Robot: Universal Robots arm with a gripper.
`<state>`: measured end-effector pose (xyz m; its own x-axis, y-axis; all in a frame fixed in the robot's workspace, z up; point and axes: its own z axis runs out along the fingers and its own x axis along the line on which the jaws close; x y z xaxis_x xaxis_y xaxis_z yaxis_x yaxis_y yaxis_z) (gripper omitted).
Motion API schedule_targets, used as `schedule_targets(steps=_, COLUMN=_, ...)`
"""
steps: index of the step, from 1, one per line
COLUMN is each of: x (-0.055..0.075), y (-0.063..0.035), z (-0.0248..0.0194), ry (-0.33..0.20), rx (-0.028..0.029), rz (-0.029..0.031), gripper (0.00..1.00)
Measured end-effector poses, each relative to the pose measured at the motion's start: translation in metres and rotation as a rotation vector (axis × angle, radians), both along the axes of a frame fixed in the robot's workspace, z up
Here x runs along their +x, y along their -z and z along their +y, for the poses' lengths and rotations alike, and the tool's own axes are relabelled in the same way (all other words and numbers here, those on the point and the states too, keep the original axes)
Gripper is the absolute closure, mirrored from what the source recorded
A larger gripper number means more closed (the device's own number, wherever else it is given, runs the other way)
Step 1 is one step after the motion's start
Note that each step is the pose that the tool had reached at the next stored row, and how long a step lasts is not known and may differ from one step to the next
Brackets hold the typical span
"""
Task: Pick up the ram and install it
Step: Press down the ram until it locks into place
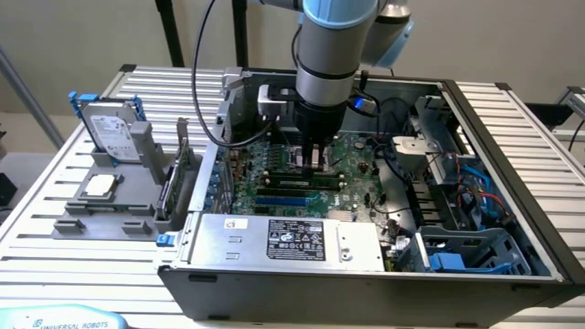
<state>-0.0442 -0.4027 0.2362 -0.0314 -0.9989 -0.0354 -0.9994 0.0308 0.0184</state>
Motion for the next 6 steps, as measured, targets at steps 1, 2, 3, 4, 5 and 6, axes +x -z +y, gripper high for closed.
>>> schedule_targets(steps=1, x=0.0, y=0.0, z=0.0, ry=0.0, rx=0.0, rz=0.0, gripper=0.89)
schedule_targets(steps=2, x=0.0, y=-0.0001, z=0.0, ry=0.0, rx=-0.0002, rz=0.0001, gripper=0.89)
schedule_targets(steps=3, x=0.0, y=-0.0001, z=0.0, ry=0.0, rx=-0.0002, rz=0.0001, gripper=0.89)
schedule_targets(steps=4, x=0.0, y=-0.0001, z=0.0, ry=0.0, rx=-0.0003, rz=0.0001, gripper=0.89)
schedule_targets(steps=5, x=0.0, y=-0.0001, z=0.0, ry=0.0, rx=-0.0002, rz=0.0001, gripper=0.89)
schedule_targets(steps=6, x=0.0, y=-0.0001, z=0.0, ry=0.0, rx=-0.0003, rz=0.0001, gripper=0.89)
